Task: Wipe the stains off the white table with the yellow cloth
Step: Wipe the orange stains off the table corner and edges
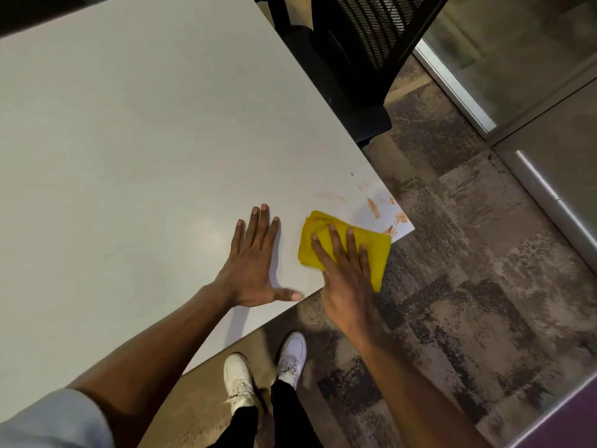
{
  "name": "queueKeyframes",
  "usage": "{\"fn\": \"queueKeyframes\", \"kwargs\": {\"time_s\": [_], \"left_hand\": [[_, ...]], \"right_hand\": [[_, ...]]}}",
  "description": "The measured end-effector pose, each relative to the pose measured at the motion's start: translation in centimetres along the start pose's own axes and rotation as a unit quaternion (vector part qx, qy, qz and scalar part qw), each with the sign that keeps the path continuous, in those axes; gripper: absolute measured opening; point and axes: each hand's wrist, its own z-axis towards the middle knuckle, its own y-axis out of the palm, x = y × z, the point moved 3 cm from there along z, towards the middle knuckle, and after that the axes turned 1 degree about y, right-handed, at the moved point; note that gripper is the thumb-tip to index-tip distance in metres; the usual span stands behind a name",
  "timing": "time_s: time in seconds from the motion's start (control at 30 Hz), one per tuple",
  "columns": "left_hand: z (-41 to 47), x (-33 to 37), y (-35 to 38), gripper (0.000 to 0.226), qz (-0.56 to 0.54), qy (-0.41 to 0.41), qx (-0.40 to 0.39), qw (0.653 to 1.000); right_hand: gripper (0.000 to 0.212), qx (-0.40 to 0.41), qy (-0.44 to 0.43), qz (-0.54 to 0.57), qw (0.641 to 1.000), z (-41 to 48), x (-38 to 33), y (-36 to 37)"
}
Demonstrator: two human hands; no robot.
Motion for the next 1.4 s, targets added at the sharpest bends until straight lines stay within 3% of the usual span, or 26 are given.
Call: {"fn": "queueKeyframes", "kwargs": {"time_s": [0.2,0.43,0.53,0.73,0.9,0.97,1.13,1.23,1.4], "left_hand": [[0.9,0.5,1.3,0.169,0.014,-0.009,0.023,1.000],[0.9,0.3,1.5,0.171,-0.005,-0.008,0.024,1.000],[1.0,0.2,1.5,0.172,-0.007,-0.010,0.024,1.000],[1.0,0.0,1.7,0.171,-0.005,-0.007,0.035,0.999],[0.7,0.0,1.6,0.170,-0.010,-0.005,0.038,0.999],[0.6,0.0,1.5,0.171,-0.010,-0.007,0.029,0.999],[0.7,0.0,0.9,0.171,0.000,-0.003,0.008,1.000],[0.5,-0.1,0.5,0.167,-0.003,-0.008,0.034,0.999],[2.7,-1.8,-1.8,0.166,-0.002,0.009,0.053,0.999]], "right_hand": [[0.073,0.023,0.096,0.014,0.995,4.4,0.3,-0.4],[0.092,0.007,-0.052,0.011,0.999,-0.9,-0.9,0.6],[0.094,0.016,-0.011,-0.004,1.000,-2.1,1.1,0.4],[0.079,0.042,0.100,0.004,0.994,4.3,0.6,0.3],[0.091,0.039,-0.028,0.011,0.999,0.9,-0.6,1.9],[0.093,0.027,-0.039,0.000,0.999,-0.8,0.4,1.8],[0.075,0.041,0.061,-0.007,0.997,2.5,2.3,0.5],[0.072,0.053,0.107,0.009,0.993,6.0,0.3,0.5],[0.076,0.041,-0.003,0.004,0.999,3.5,-2.8,2.2]]}}
